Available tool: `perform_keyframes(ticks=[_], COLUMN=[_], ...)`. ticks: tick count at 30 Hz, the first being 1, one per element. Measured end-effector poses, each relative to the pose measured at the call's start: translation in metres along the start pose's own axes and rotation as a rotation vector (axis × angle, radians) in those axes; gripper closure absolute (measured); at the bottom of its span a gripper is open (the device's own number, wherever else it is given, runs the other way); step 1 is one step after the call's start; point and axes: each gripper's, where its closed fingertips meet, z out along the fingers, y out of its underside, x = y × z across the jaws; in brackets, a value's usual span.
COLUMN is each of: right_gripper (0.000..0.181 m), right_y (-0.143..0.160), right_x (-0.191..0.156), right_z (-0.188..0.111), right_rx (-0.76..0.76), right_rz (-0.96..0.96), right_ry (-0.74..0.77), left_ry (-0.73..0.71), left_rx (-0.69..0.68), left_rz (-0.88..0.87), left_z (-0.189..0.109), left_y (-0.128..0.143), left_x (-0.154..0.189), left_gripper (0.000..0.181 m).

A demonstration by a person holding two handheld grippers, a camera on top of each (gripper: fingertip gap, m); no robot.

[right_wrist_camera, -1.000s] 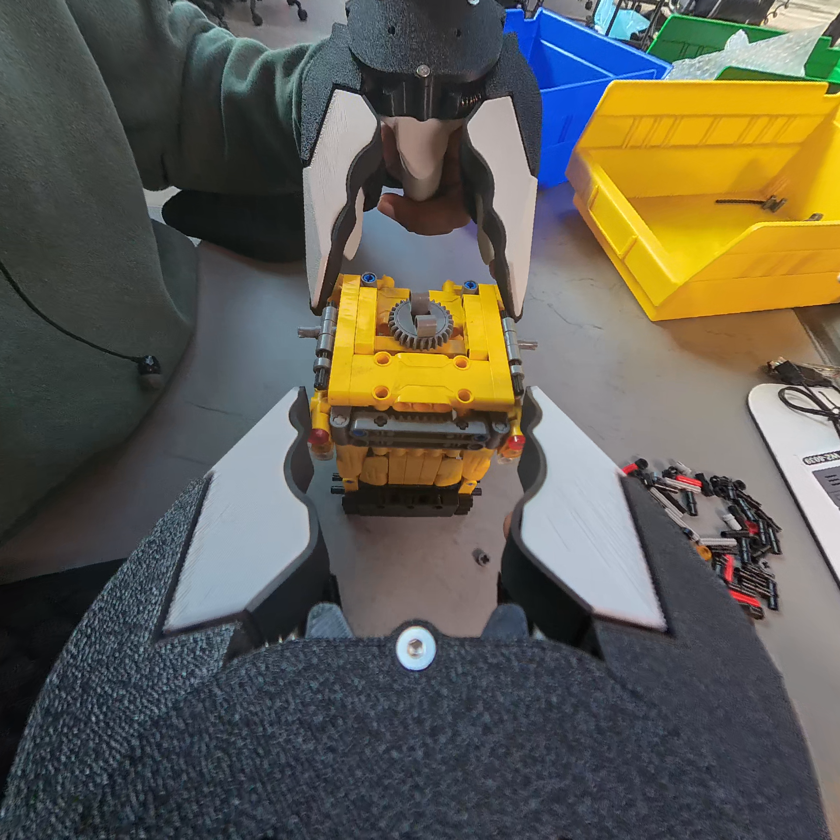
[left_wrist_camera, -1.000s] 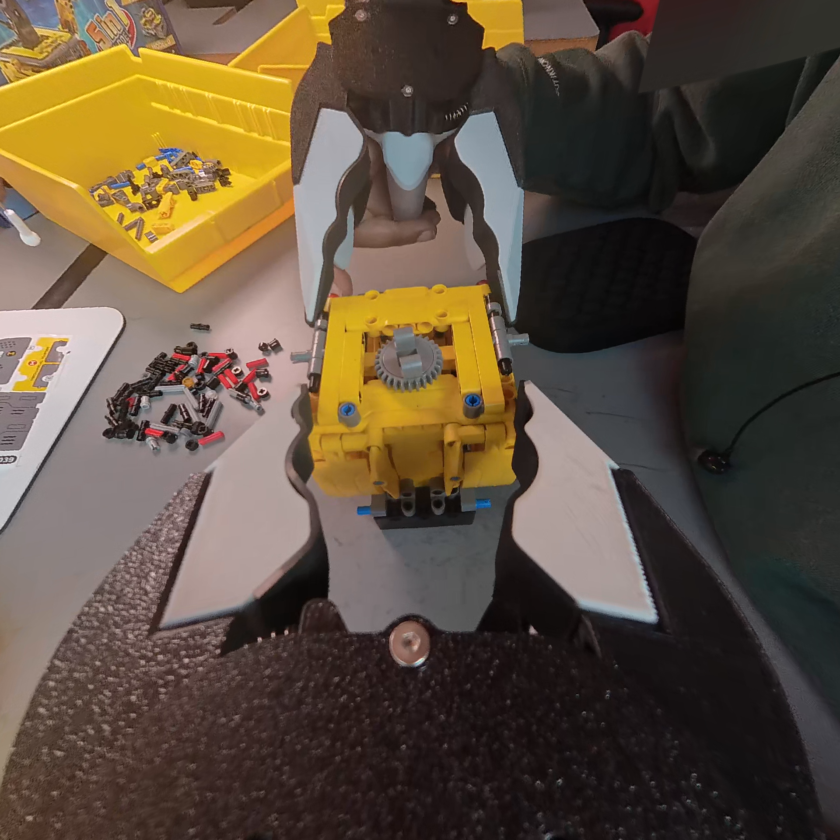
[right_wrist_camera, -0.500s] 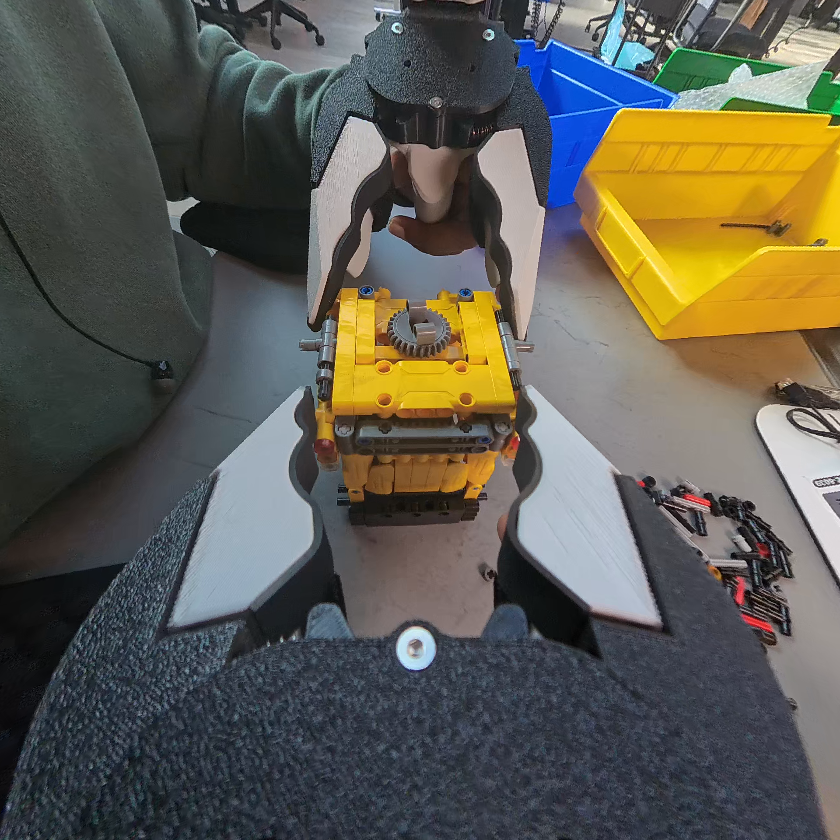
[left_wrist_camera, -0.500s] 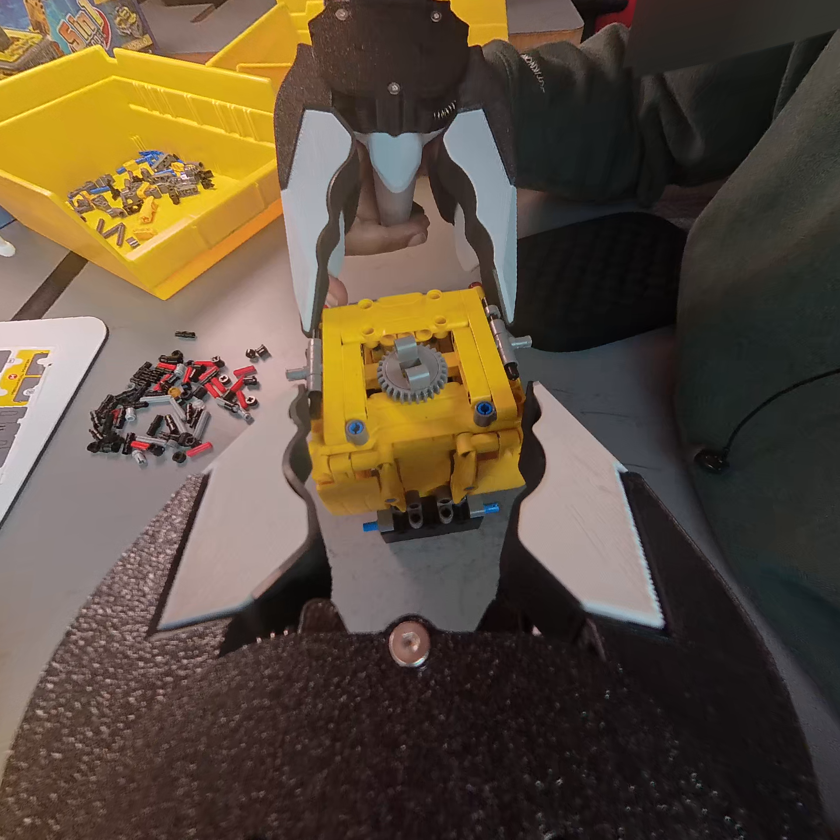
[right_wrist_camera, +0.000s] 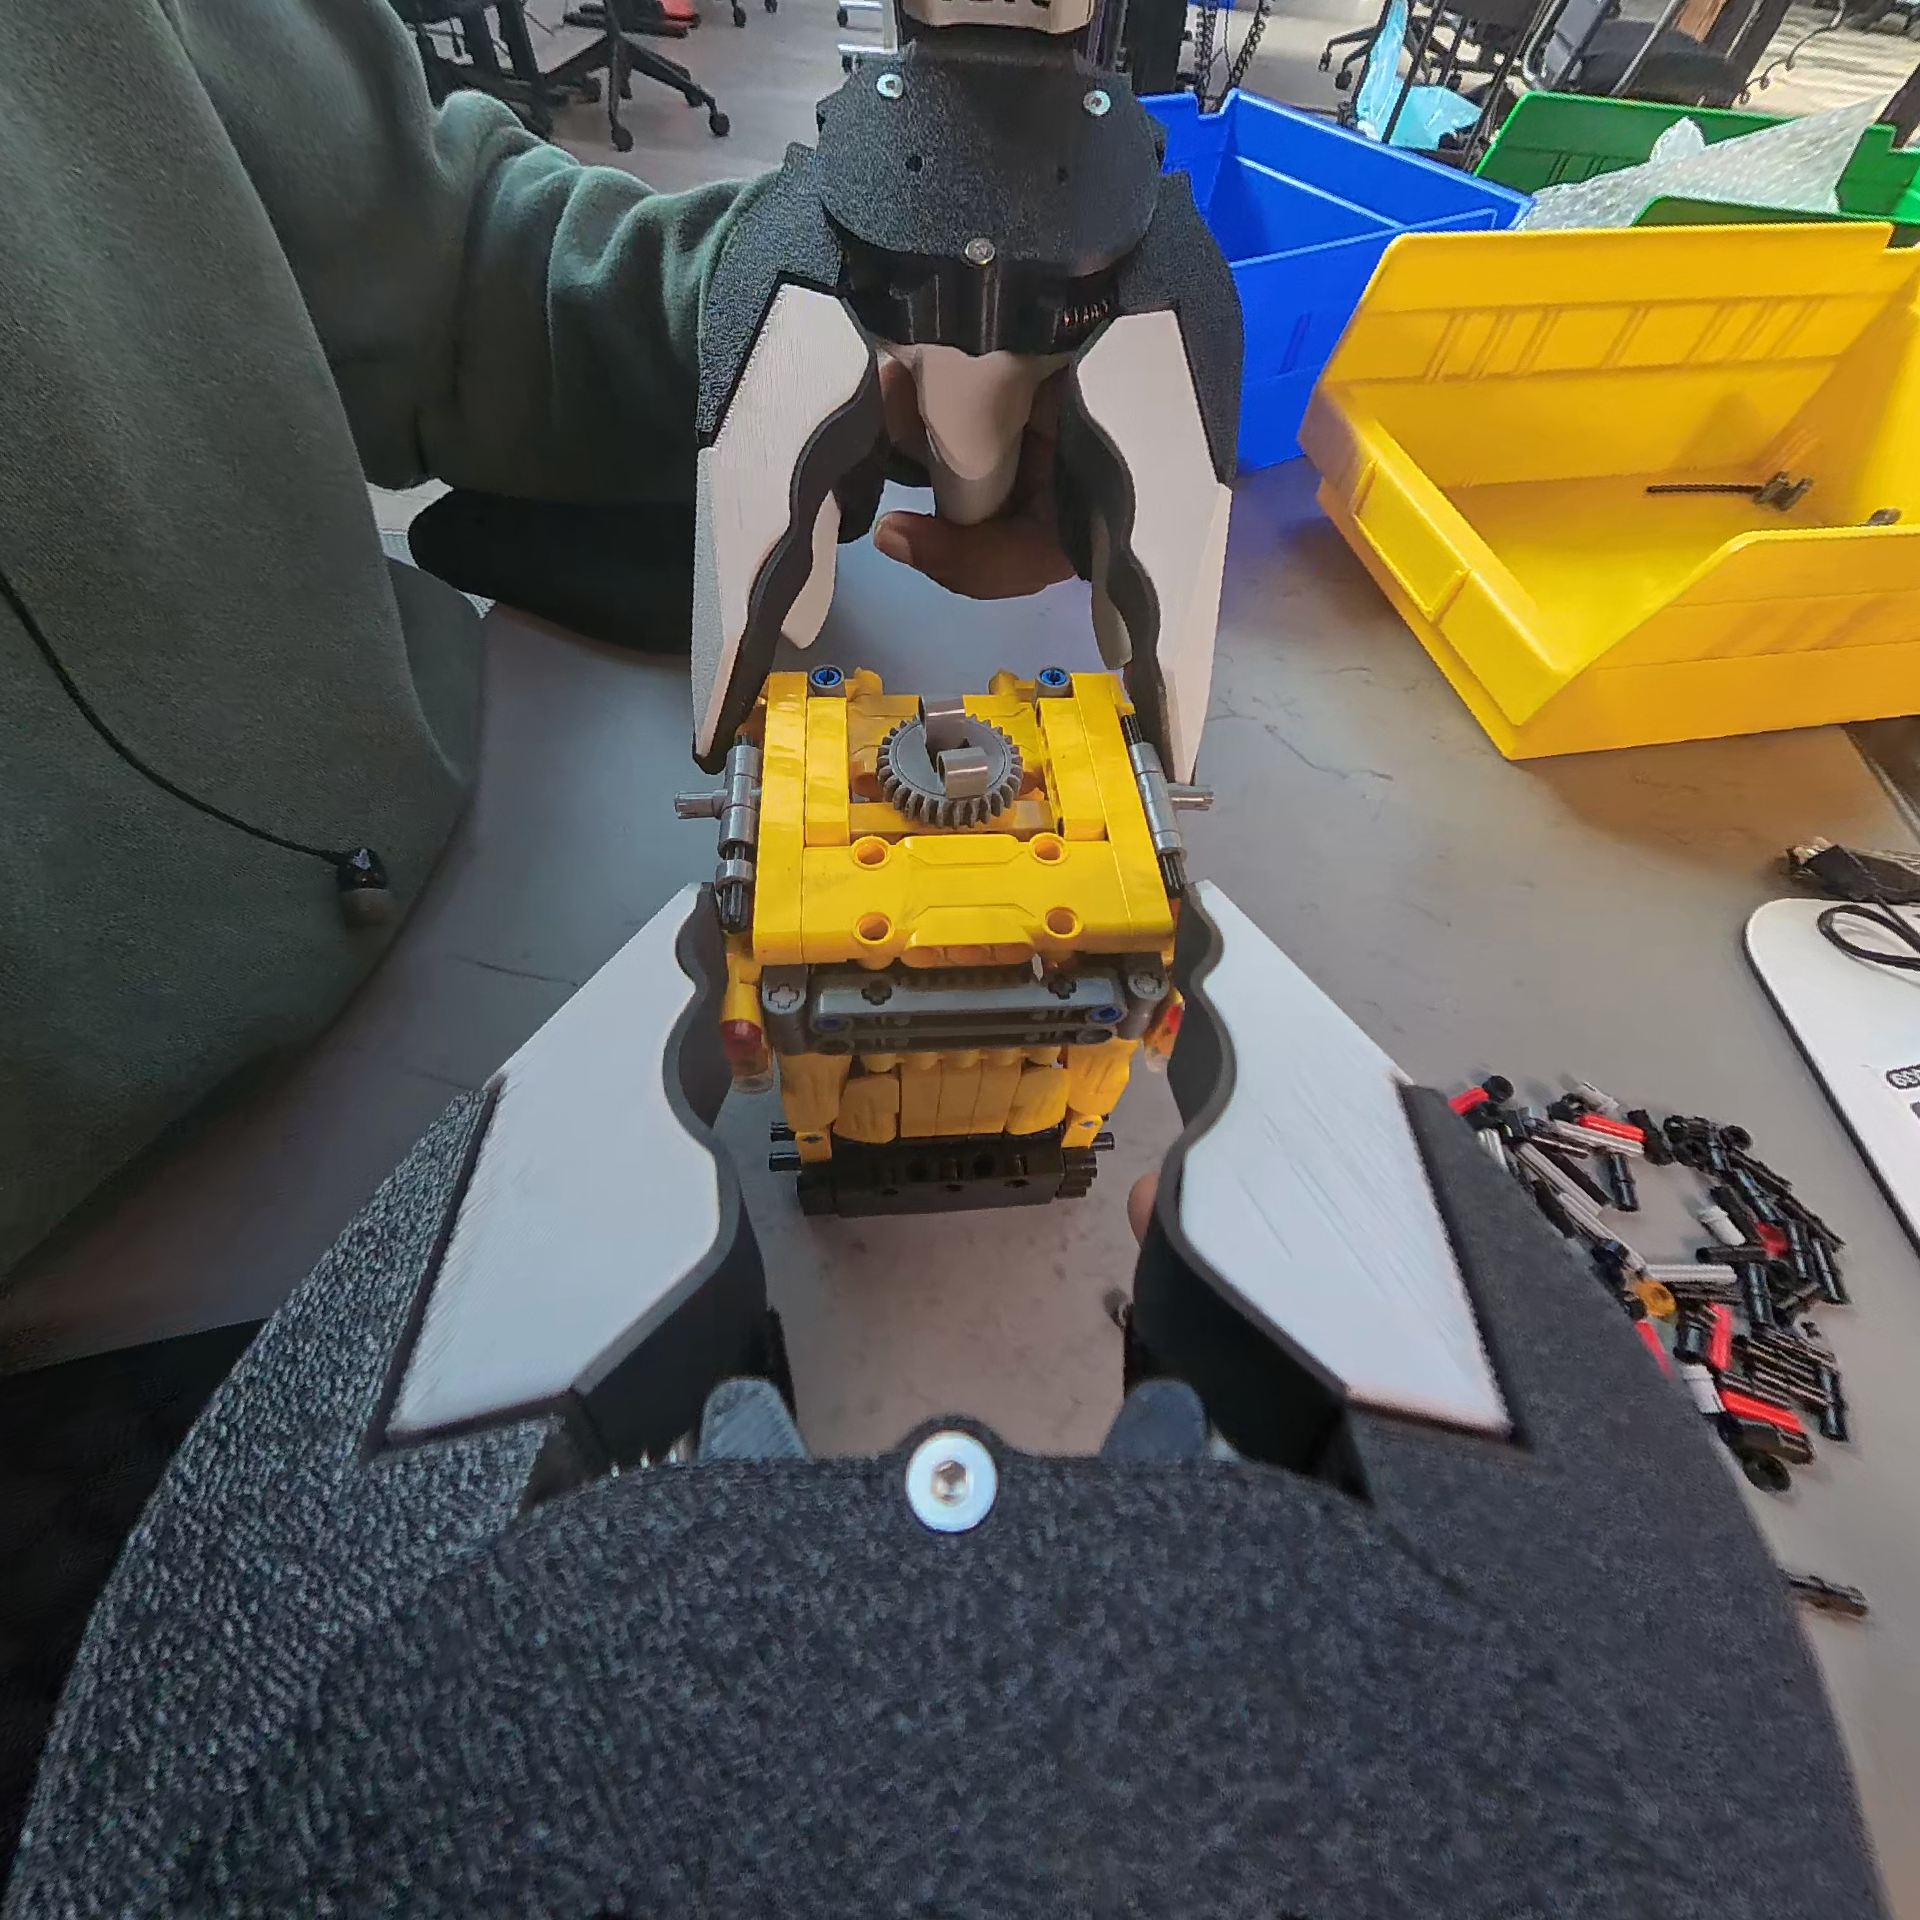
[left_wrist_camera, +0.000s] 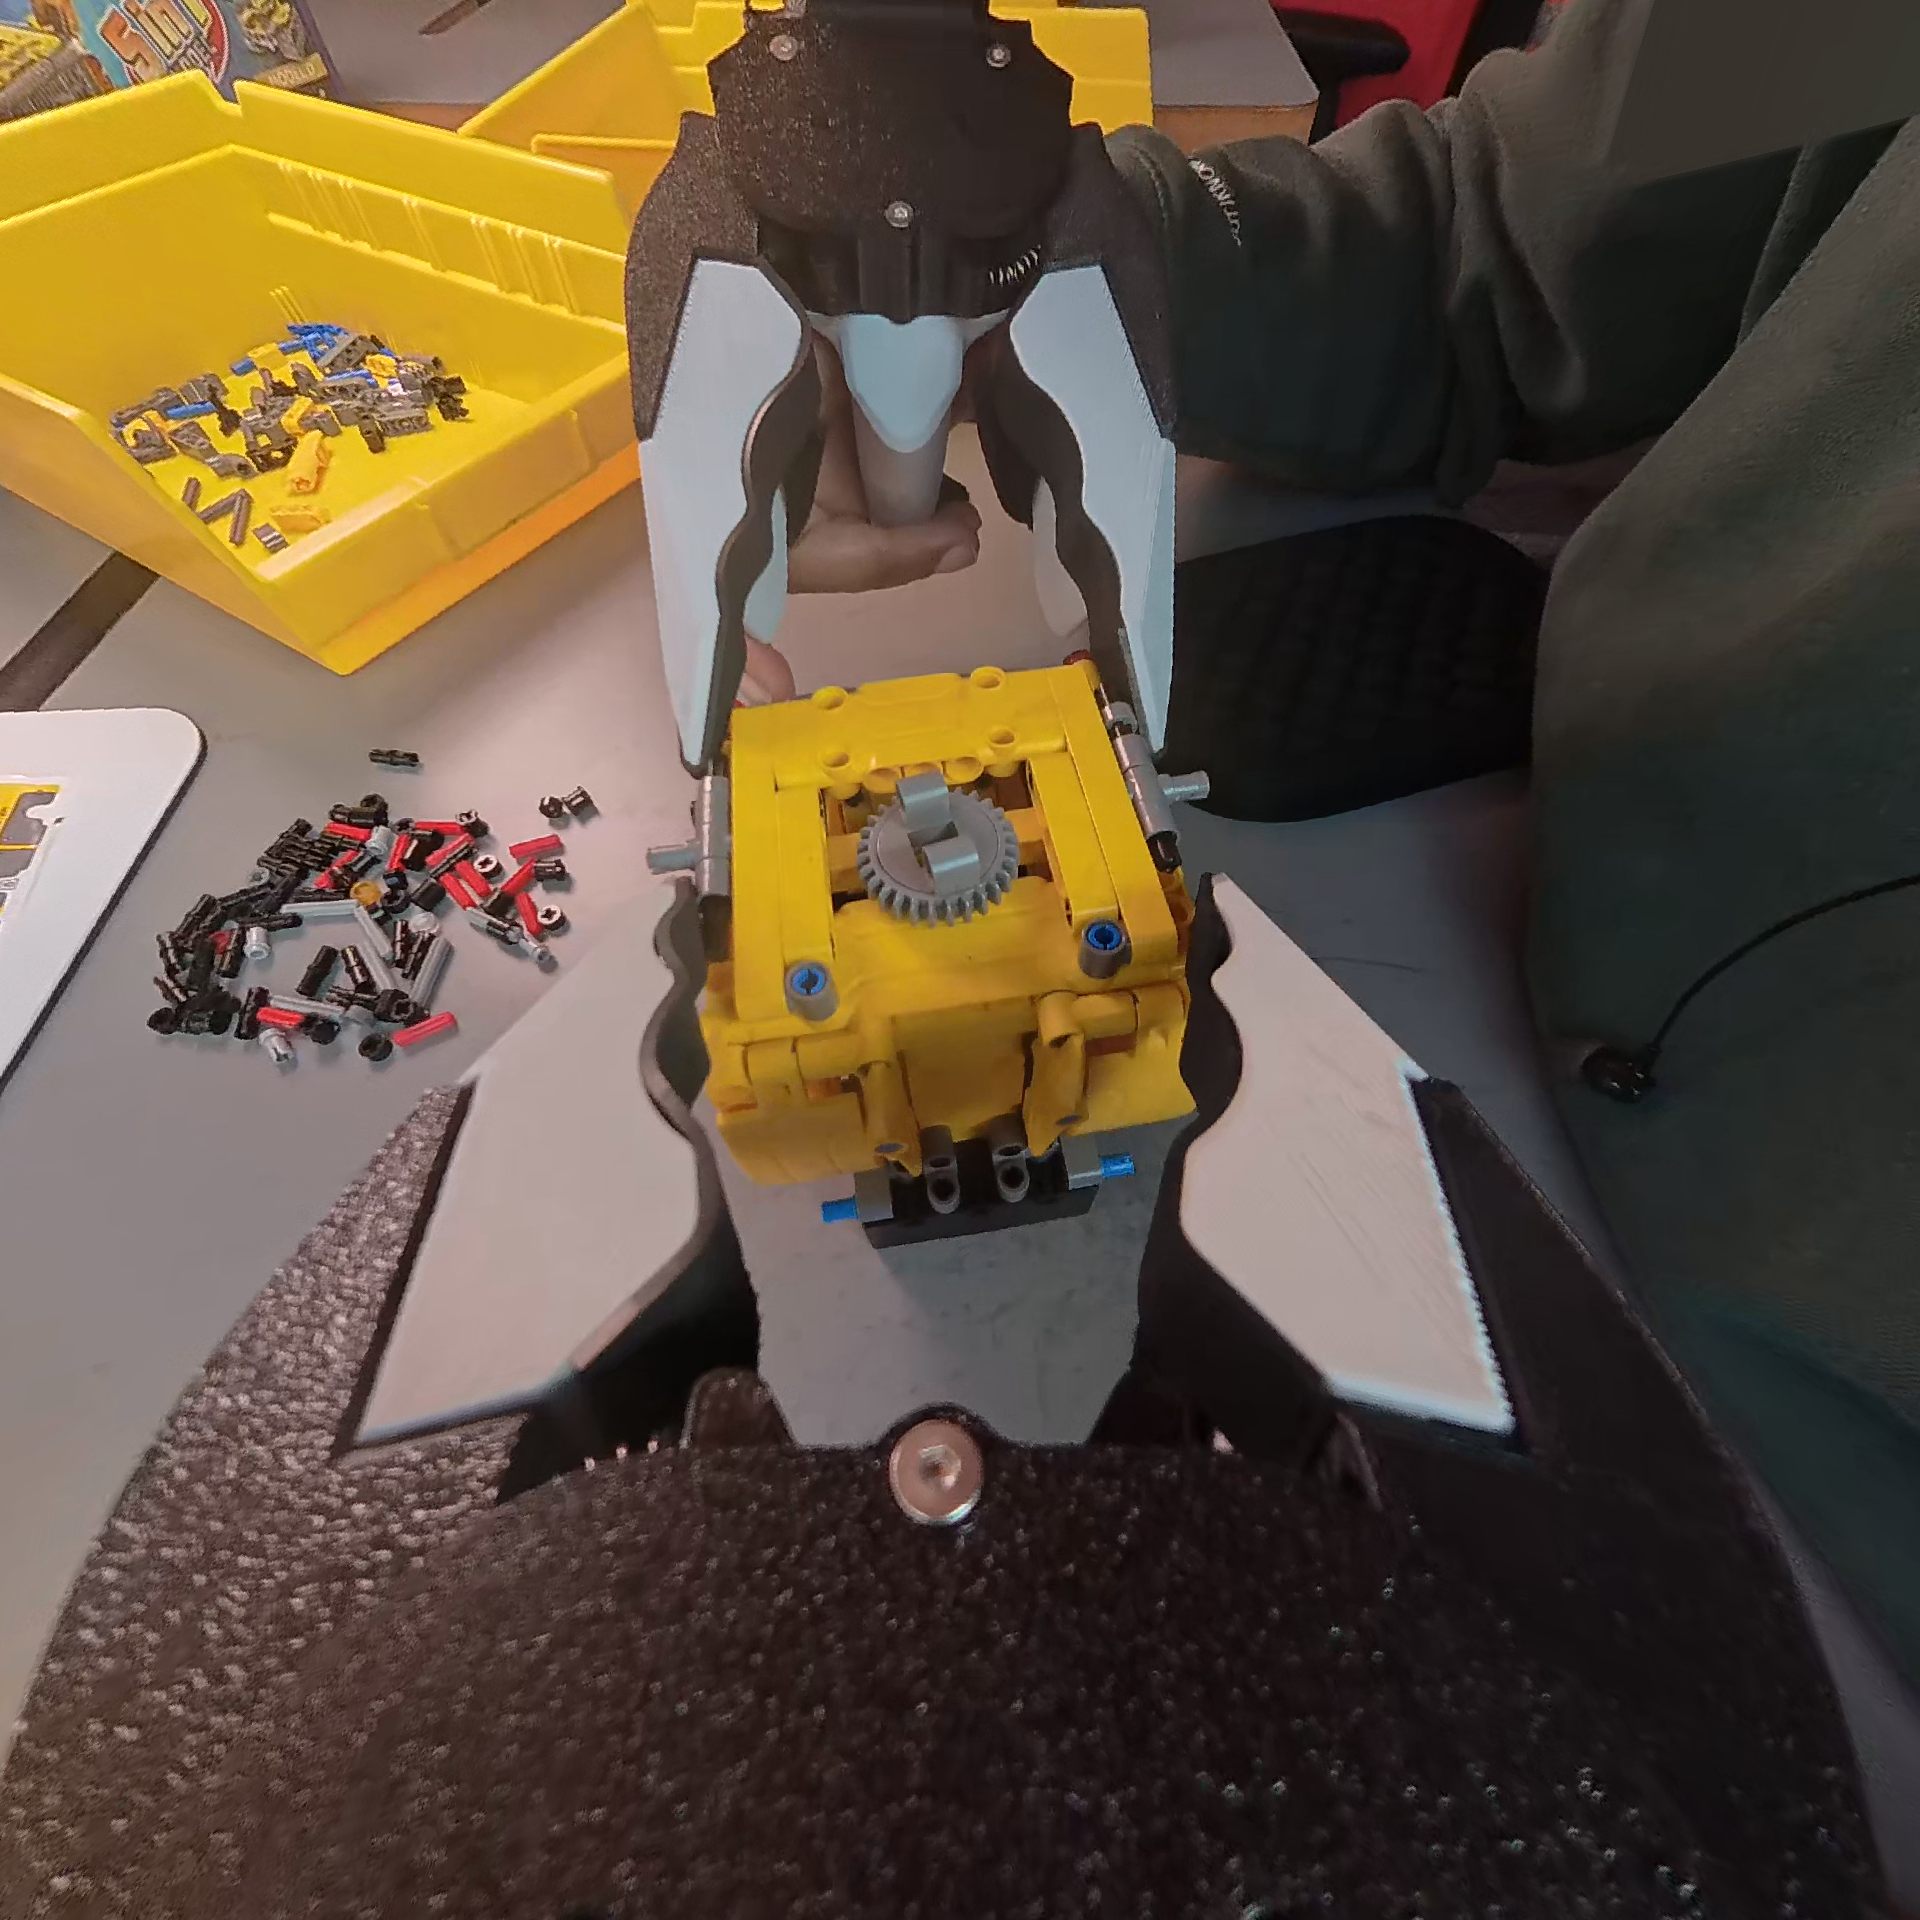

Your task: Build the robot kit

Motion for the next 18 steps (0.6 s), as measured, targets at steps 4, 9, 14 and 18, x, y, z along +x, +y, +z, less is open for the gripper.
perform_keyframes(ticks=[4, 9, 14, 18], right_gripper=[0.095, 0.095, 0.095, 0.095], right_y=[0.000, 0.000, 0.000, 0.000], right_x=[0.000, 0.002, 0.002, 0.001], right_z=[0.000, 0.000, 0.000, 0.000], right_rx=[0.003, 0.009, 0.017, 0.010], right_rz=[0.006, 0.017, 0.014, 0.010], right_ry=[-0.001, 0.001, -0.005, -0.001], left_ry=[0.014, -0.033, -0.029, -0.016], left_rx=[0.039, 0.039, 0.009, 0.017], left_rz=[-0.005, 0.025, 0.095, 0.089], left_z=[0.000, -0.007, -0.012, -0.012], left_y=[-0.001, -0.001, -0.003, -0.004], left_x=[0.000, -0.005, 0.005, 0.006], left_gripper=[0.088, 0.086, 0.106, 0.106])
